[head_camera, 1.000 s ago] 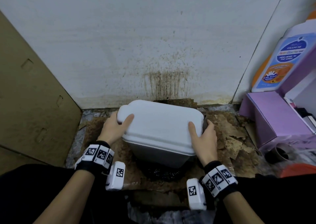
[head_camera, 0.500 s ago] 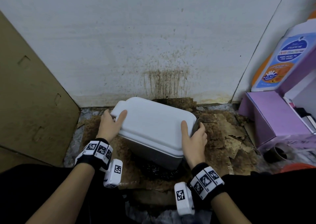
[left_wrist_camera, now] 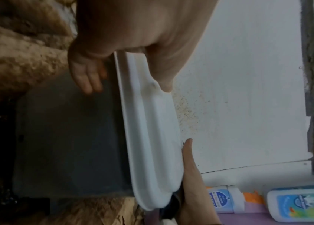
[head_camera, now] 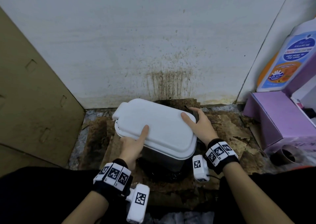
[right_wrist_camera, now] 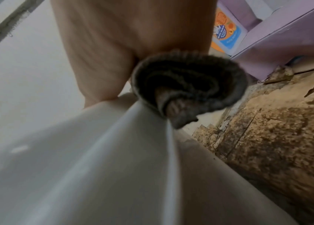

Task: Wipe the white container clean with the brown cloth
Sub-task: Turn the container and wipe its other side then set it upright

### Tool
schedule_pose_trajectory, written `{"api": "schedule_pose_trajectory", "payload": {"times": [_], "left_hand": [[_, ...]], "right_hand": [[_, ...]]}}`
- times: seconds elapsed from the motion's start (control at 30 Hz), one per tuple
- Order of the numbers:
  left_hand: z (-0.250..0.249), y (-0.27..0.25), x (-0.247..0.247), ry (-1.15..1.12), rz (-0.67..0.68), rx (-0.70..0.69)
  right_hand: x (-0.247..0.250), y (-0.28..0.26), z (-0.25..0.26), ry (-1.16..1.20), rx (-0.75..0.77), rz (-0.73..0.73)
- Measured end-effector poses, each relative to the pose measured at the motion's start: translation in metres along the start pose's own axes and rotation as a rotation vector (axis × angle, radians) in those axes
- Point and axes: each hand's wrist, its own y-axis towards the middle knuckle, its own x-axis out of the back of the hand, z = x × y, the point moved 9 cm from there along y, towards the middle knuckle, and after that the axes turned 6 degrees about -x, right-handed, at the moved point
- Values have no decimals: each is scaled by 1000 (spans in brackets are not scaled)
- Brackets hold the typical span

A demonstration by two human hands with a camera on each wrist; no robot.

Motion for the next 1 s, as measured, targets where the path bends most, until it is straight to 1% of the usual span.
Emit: {"api": "schedule_pose_trajectory", "payload": {"times": [0.1, 0.23, 0.3, 0.37, 0.43, 0.5, 0.63, 0.73, 0.8, 0.9, 1.0], "left_hand": [[9, -1, -12, -120, 46, 65], [10, -1, -12, -199, 37, 52], [9, -2, -8, -201, 42, 42], [5, 2, -1, -175, 35, 3], [-2, 10, 8, -118, 27, -51], [-7, 18, 11, -62, 57, -73], [-19, 31, 8, -24, 201, -75], [-24, 42, 5, 45, 271, -90], [-25, 45, 2, 97, 288, -87], [-18, 51, 6, 154, 232, -49], [-17, 48, 4, 172, 234, -64]], "right_hand": [[0, -1, 1, -12, 14, -3], [0, -5, 2, 1, 21, -18], [-1, -9, 4, 11, 29, -31], [-3, -15, 2, 37, 23, -48], [-4, -24, -7, 79, 5, -109], [-7, -37, -20, 113, -28, -195], [-19, -73, -34, 181, -90, -367], [-27, -98, -33, 202, -117, -447], [-33, -105, -35, 219, -122, -458], [-34, -102, -36, 194, -130, -437], [-32, -87, -36, 121, -154, -321]]}}
